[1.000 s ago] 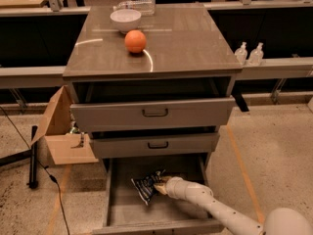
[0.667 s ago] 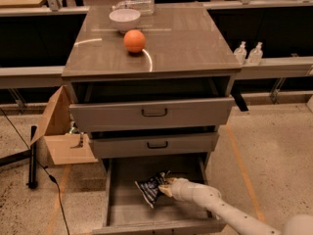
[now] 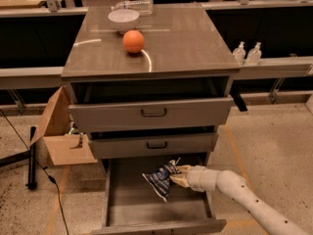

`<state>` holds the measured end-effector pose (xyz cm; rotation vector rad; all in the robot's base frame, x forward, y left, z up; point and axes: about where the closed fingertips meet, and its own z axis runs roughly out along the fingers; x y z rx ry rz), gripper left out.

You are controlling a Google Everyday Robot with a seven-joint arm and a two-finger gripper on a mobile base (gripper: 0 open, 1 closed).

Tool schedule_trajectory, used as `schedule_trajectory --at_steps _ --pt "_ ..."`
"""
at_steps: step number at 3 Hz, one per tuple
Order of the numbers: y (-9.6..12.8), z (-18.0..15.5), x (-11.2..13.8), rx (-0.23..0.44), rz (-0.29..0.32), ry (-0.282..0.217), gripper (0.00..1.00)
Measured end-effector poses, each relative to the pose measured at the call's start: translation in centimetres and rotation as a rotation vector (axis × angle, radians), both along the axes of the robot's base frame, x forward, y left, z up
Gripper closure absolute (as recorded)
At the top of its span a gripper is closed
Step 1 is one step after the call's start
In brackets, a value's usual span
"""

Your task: Pick blue chip bag from bottom drawer and place on counter

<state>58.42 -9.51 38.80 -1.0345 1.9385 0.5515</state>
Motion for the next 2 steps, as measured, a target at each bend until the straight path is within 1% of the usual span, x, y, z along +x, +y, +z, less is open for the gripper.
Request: schedule_trajectory --at_steps 1,2 --pt "1.4 1.6 -0.62 -0.011 0.088 -0.05 1.0" --pt "1.47 0.89 -0.45 0.007 0.051 -0.036 1.0"
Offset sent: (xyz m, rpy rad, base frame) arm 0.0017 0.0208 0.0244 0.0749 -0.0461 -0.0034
